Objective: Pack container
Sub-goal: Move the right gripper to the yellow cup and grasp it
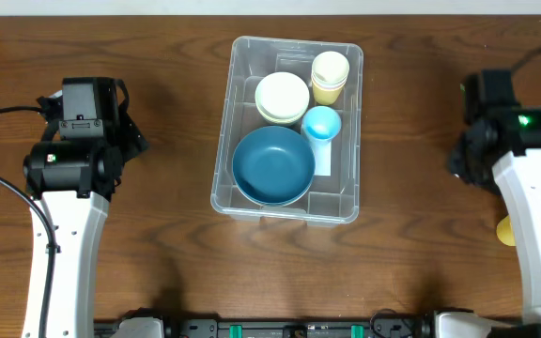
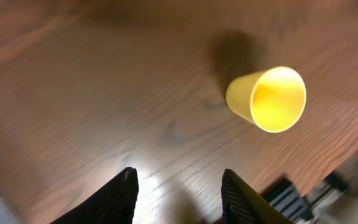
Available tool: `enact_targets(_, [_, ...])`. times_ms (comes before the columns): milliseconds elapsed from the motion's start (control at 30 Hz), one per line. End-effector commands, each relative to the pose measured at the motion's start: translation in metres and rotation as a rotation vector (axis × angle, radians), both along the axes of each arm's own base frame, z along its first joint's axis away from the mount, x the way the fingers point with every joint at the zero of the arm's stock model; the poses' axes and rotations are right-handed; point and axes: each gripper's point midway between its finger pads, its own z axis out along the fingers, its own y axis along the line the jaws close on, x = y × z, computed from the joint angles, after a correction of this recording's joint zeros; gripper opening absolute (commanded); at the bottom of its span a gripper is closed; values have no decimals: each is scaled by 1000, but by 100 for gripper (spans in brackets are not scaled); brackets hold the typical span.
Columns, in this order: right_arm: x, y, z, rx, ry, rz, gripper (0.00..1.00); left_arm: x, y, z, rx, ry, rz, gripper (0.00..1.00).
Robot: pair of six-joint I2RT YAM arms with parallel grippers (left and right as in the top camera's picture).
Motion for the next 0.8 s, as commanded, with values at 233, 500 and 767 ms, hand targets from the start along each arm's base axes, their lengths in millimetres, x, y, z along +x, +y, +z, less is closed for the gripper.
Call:
enact_targets(233, [-42,-44,-35,66,-27,-169,45,-2,4,3,20,-2,9,98])
enact_targets(500, [-45,-67,-33,55,-61,-245,45,-2,4,3,20,-2,9,98])
enact_targets(767, [-40,-85,-41,47,-116,-279,46,-2,4,3,20,-2,9,98])
